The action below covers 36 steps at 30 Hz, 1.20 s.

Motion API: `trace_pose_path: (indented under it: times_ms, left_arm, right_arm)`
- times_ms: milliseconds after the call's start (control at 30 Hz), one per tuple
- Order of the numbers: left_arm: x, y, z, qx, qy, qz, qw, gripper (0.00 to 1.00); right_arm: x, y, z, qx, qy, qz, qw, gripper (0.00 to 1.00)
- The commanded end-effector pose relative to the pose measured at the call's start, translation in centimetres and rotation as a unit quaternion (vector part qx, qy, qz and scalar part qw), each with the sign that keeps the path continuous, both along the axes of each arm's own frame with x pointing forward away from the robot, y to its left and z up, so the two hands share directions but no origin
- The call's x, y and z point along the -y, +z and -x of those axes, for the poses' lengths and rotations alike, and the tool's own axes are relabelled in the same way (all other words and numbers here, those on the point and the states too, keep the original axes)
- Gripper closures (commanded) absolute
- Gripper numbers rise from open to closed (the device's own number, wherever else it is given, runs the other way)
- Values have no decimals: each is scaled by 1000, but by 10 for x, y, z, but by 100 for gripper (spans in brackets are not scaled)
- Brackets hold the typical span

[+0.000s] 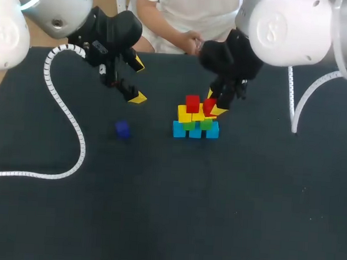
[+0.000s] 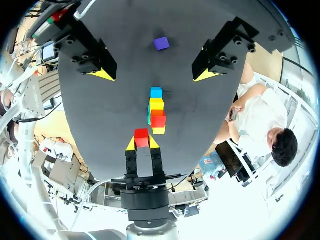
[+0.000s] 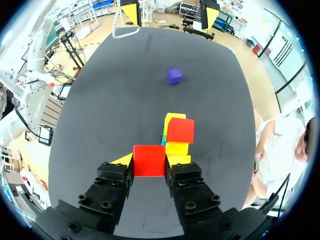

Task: Place the blue cubes, place green cubes on the blue cubes, place the yellow cubes on the green cubes, then place the red cubes on the yellow cubes, and place purple cube on the red cubes.

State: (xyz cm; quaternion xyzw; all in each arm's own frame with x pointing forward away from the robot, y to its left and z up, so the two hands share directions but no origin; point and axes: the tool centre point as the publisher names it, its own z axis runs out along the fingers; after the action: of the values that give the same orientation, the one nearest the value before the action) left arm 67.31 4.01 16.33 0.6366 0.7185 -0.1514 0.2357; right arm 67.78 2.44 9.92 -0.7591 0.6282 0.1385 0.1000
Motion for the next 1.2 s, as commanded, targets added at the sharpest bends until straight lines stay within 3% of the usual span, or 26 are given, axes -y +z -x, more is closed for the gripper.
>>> trace_pose_path:
  times_ms: [33, 1200]
  left_arm:
    - [-1, 0, 0, 0, -1, 1, 1000, 0]
    - [-1, 0, 0, 0, -1, 1, 1000, 0]
  right_arm:
    - [-2, -1, -6, -4, 3, 2, 1000, 100]
    - [-3, -11, -18, -10, 5, 13, 1000, 95]
